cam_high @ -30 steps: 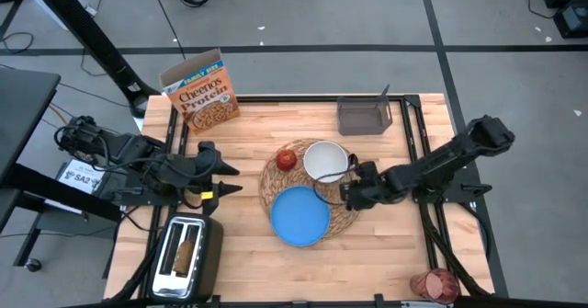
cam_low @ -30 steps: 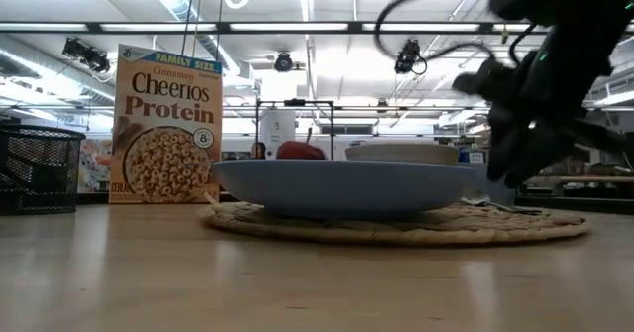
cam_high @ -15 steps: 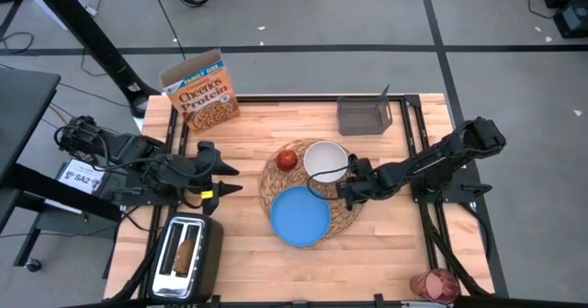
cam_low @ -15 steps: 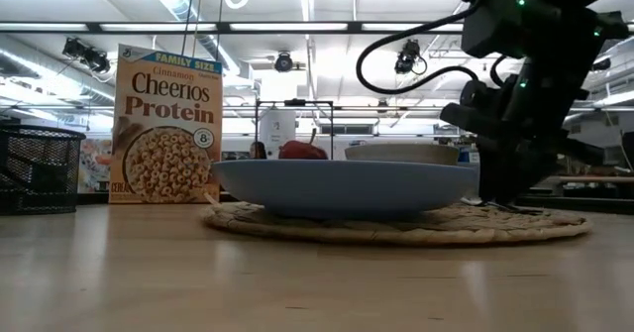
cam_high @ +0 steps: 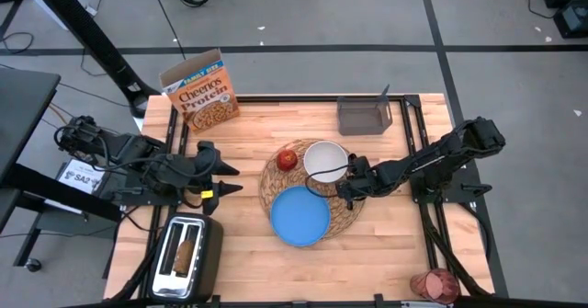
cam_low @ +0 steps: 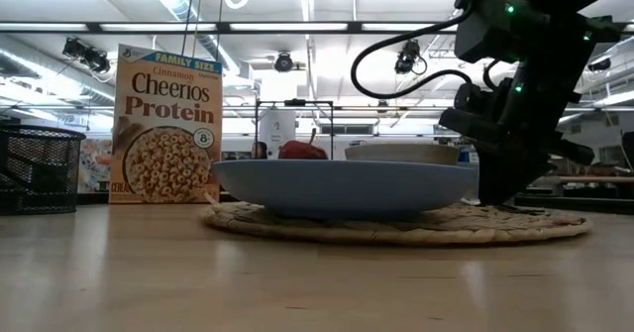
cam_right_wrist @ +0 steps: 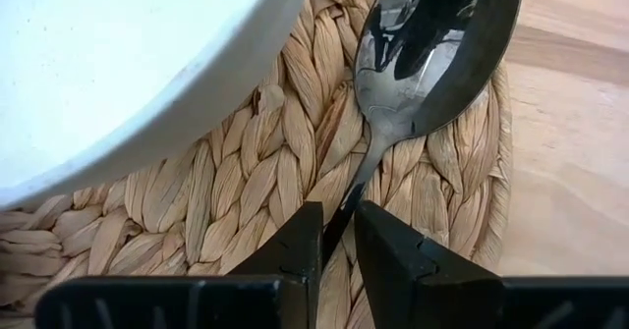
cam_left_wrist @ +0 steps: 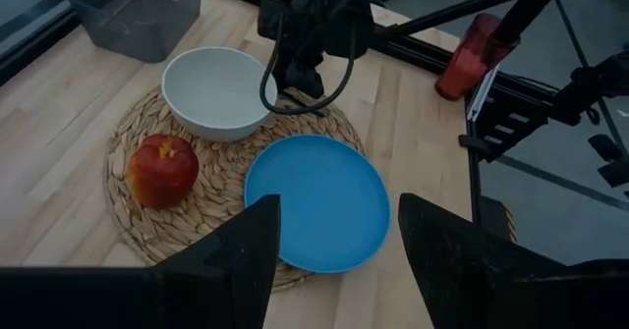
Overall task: Arrange a breakfast setting
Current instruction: Put the black spoon on the brown placemat beside the white bowl, then put the toast bread on the blue plate
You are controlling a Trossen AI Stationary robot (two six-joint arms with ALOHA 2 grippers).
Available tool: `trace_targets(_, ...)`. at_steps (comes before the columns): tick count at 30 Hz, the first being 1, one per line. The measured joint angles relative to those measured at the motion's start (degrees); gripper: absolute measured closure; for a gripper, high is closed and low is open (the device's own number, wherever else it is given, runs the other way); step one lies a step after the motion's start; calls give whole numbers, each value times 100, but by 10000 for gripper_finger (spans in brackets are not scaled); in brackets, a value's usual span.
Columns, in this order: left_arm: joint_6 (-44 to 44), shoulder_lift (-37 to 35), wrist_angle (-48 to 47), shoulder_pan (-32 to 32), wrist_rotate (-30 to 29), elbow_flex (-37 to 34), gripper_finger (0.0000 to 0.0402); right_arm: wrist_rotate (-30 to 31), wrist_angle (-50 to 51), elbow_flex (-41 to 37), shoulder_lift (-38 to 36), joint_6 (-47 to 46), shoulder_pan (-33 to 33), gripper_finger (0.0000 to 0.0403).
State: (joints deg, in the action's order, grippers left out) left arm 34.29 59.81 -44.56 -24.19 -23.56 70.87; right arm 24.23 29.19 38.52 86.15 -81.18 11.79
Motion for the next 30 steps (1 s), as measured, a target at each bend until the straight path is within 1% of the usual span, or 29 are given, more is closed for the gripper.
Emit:
trace_targets(4,-167,0,194,-53,247,0,189,-38,1,0,0,98,0,334)
trace_targets(13,-188,0,326,-52,293,0,189,-189,82,0,-69,302,0,334)
trace_targets(16,-150,0,327,-54,421,0,189,-238,137,0,-109,315,0,334)
trace_targets(22,-105,2,384,-52,425,2,189,-252,151,-2,-194,283,0,329)
trace_targets(27,-8,1,441,-54,427,2,189,-255,212,-2,-594,342,0,307)
trace_targets(30,185,8,741,-174,429,5,189,-366,231,-2,-1050,753,2,288)
